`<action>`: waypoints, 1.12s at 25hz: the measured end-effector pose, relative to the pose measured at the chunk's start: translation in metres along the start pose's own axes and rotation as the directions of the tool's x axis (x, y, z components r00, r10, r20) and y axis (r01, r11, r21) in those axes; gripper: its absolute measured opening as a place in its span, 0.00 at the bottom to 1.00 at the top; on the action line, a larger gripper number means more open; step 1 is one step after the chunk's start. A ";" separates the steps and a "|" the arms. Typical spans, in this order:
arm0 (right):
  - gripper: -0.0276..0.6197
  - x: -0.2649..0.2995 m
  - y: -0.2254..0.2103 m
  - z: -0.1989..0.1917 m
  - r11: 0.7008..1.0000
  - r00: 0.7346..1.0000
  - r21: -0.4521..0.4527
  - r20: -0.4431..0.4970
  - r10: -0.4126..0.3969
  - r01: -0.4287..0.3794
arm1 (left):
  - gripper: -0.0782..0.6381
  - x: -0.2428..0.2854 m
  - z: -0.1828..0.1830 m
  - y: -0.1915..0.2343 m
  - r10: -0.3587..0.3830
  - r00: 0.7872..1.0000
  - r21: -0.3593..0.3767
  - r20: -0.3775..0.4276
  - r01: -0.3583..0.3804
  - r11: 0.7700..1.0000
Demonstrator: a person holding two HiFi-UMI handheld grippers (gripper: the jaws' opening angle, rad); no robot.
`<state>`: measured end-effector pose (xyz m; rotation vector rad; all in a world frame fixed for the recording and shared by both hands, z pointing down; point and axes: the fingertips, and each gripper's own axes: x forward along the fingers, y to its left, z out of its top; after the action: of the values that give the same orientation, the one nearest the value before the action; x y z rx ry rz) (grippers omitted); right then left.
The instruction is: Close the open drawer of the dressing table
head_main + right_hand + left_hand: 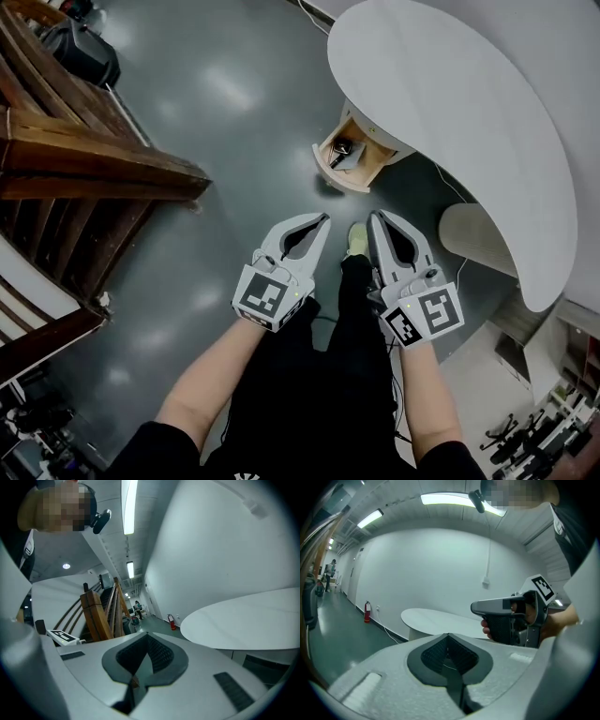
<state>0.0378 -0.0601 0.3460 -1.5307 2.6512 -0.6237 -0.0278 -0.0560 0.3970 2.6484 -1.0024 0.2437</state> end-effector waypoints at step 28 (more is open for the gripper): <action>0.07 0.140 -0.153 -0.265 0.997 0.995 -0.039 -0.076 0.067 -0.070 | 0.13 0.171 -0.351 0.137 0.061 0.989 0.052 -0.133 -0.055 0.997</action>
<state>0.0359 -0.1567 0.6679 -1.4470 2.7756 -0.6384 -0.0107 -0.1422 0.8012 2.6081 -1.0429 0.4582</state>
